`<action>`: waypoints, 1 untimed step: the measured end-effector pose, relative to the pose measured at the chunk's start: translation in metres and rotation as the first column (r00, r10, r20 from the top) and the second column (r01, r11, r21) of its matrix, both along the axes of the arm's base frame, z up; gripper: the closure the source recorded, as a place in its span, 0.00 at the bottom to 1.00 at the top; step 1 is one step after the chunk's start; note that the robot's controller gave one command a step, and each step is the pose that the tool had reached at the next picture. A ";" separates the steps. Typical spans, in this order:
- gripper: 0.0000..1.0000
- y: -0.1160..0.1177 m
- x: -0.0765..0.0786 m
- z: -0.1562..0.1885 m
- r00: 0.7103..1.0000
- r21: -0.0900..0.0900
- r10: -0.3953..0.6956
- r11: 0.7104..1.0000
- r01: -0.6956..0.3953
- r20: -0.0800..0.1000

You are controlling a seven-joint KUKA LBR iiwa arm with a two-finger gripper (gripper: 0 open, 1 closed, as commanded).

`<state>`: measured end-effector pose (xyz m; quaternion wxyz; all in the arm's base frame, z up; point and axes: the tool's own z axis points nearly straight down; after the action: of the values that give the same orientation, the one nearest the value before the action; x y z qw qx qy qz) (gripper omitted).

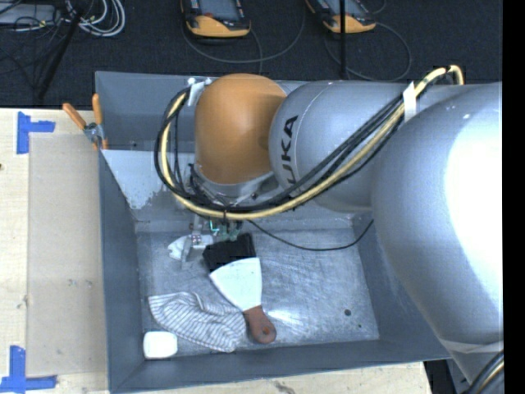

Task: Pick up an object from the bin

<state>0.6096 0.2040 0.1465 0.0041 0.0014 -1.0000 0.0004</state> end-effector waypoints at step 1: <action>0.00 -0.001 0.002 0.005 1.000 0.001 -0.003 1.000 0.003 0.007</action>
Offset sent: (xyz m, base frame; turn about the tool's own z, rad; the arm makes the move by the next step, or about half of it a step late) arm -0.0176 -0.0051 -0.0498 -0.3687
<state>0.6115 0.2033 0.1513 0.0007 -0.0001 -1.0000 -0.0001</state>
